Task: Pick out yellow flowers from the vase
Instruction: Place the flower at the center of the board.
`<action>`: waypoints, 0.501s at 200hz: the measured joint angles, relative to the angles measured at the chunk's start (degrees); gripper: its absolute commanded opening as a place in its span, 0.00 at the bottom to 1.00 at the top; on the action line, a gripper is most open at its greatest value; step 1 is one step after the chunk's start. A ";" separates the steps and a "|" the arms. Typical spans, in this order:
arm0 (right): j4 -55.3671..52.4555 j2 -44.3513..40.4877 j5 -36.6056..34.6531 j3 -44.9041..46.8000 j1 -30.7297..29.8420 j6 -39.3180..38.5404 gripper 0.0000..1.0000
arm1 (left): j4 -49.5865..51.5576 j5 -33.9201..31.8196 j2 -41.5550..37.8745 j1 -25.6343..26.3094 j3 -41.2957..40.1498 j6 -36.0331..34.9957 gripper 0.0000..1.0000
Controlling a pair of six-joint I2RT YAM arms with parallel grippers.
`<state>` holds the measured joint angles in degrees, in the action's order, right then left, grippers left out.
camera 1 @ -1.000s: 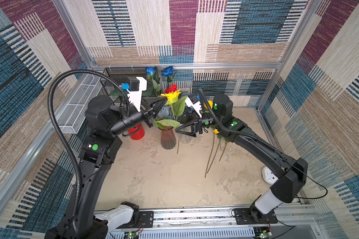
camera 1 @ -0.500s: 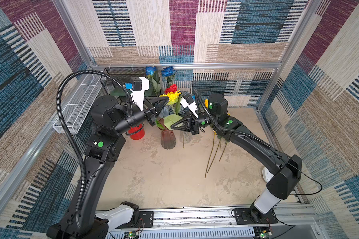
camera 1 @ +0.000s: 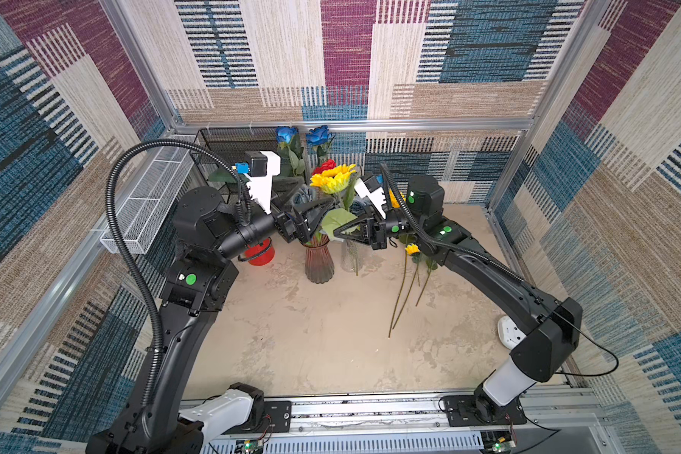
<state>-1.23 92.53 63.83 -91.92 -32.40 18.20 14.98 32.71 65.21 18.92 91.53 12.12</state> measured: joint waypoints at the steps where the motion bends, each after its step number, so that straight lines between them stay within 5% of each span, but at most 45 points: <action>1: 0.07 -0.13 0.00 0.15 0.24 0.04 0.00 | 0.00 -0.04 -0.02 0.00 -0.02 0.00 1.00; 100: 4.94 -16.37 -15.93 24.41 30.16 14.51 0.00 | 0.74 -15.06 -4.68 -0.31 -8.61 -1.18 0.99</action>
<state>3.70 76.16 47.90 -67.51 -2.24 32.71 15.73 17.65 60.53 18.61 82.91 10.94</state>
